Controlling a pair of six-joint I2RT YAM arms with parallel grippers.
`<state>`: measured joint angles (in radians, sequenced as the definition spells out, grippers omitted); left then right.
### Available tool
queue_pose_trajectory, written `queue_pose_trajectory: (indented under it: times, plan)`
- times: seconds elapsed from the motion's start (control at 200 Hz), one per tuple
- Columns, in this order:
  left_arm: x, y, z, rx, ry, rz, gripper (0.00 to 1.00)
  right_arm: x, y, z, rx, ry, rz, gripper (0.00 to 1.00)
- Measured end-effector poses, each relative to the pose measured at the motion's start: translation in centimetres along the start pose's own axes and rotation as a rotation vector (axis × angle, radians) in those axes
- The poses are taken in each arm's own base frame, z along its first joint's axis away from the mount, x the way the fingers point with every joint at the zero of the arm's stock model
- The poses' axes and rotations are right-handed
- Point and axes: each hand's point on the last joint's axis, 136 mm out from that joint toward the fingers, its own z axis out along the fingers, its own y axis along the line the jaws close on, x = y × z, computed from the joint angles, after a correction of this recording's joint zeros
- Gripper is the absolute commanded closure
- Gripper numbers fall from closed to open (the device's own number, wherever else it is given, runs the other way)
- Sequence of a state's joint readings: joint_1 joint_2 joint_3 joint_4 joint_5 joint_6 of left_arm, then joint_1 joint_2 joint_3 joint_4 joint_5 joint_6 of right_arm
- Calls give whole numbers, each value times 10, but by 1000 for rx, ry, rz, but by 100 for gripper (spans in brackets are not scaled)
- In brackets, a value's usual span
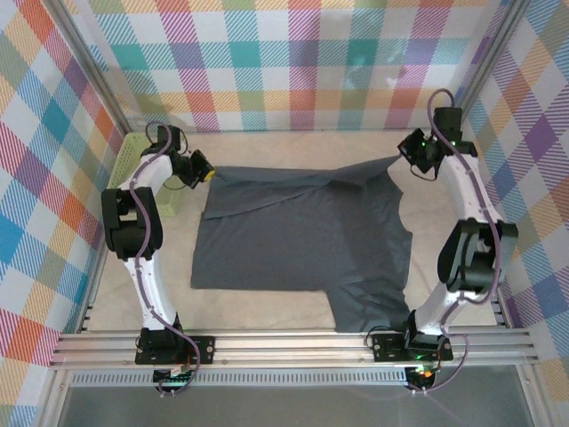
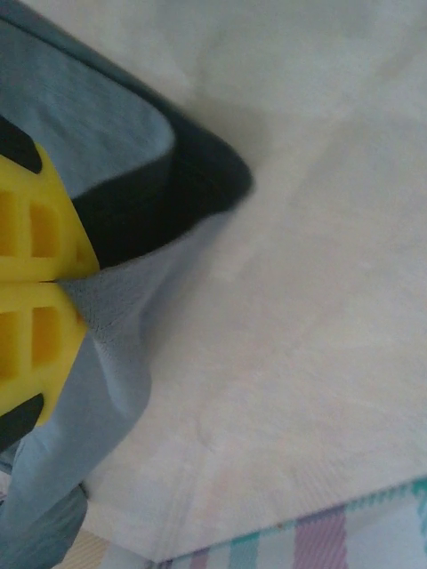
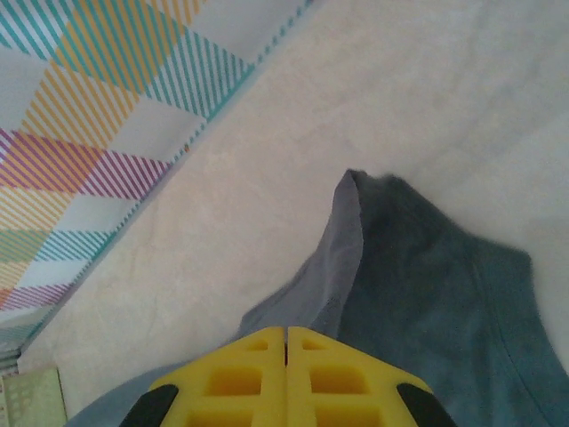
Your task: Fold the inside-out t-shirt
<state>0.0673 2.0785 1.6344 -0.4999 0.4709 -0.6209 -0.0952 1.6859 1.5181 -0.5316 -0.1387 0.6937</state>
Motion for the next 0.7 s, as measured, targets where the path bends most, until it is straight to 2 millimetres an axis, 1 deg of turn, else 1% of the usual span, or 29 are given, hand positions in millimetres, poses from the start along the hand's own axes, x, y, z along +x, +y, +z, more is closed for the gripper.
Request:
queue_pose_trajectory:
  times: [0.11,0.205,0.29,0.415,0.49,0.605,0.7]
  plan:
    - [15,12,-11,-28,-11,-9,94,25,-19,-22,21,3,41,100]
    - [22,24,-18,-61,-31,-7,94,50,-37,-38,40,14,73,100]
    - [22,33,-20,-101,-55,6,94,72,-54,-52,58,21,96,100]
    - [19,46,-20,-160,-80,25,94,100,-73,-70,61,25,121,100]
    - [18,51,-21,-185,-89,35,93,119,-83,-75,66,40,128,100]
    - [20,58,-20,-211,-89,37,93,145,-98,-75,90,75,132,100]
    - [28,71,-17,-236,-78,25,91,162,-110,-73,112,104,134,100]
